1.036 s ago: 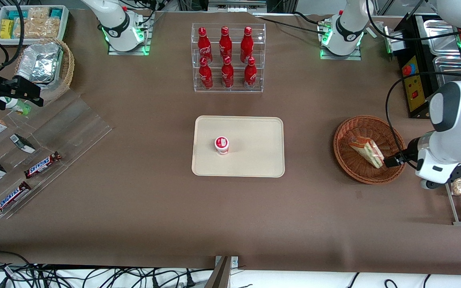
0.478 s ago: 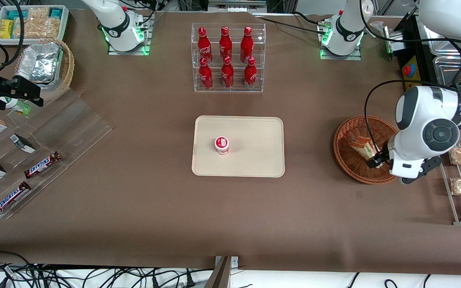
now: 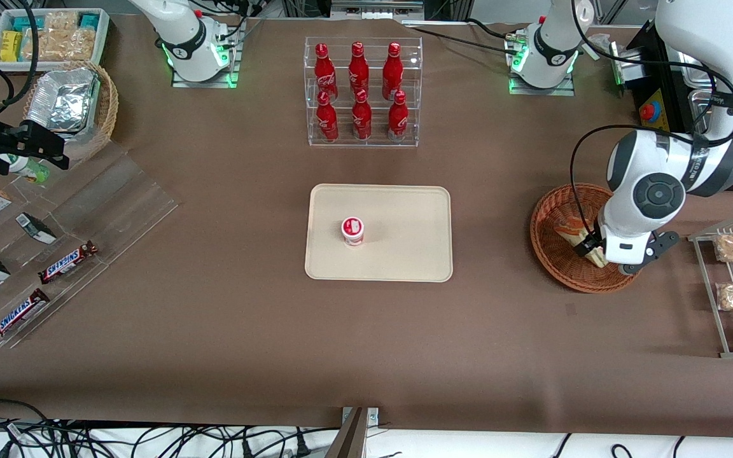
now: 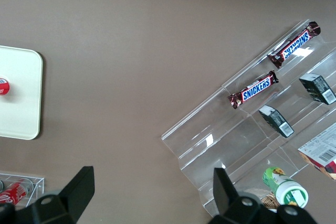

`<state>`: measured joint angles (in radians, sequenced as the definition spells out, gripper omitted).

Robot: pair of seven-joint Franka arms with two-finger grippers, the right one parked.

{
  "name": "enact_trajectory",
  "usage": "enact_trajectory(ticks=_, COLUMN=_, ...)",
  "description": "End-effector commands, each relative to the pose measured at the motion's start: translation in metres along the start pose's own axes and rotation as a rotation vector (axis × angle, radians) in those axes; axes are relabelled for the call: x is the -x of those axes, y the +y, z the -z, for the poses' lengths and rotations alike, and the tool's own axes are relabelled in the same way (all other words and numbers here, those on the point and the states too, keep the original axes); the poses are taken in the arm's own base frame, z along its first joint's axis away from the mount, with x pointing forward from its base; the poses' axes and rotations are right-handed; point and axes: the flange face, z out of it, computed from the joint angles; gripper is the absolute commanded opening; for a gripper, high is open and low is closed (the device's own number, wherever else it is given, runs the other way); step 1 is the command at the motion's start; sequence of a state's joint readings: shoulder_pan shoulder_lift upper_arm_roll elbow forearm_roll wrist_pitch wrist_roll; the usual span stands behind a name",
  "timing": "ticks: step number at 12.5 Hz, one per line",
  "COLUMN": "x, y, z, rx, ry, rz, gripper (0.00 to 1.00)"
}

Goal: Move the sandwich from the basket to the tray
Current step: 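Lower the open left gripper around the wrapped sandwich in the basket, then close the left gripper on the sandwich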

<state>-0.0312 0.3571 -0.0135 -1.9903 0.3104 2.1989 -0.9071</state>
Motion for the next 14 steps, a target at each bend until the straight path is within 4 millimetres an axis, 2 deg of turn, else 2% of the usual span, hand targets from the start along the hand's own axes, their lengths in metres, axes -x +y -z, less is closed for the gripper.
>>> enact_trajectory(ticks=1, x=0.015, y=-0.003, z=0.003, rx=0.006, ry=0.032, rz=0.018, gripper=1.0)
enact_trajectory(ticks=4, x=0.024, y=0.004, z=-0.01, rx=0.009, ry=0.028, rz=0.019, gripper=1.0)
enact_trajectory(ticks=7, x=0.032, y=0.002, z=-0.022, rx=0.001, ry=0.015, rz=0.012, gripper=1.0)
enact_trajectory(ticks=10, x=0.033, y=0.003, z=-0.023, rx=0.001, ry=0.015, rz=0.041, gripper=1.0)
enact_trajectory(ticks=12, x=0.034, y=0.003, z=-0.022, rx=0.001, ry=0.015, rz=0.056, gripper=0.62)
enact_trajectory(ticks=13, x=0.033, y=0.005, z=-0.02, rx=0.005, ry=0.018, rz=0.064, gripper=0.52)
enact_trajectory(ticks=14, x=0.032, y=0.005, z=-0.019, rx=0.007, ry=0.02, rz=0.065, gripper=0.46)
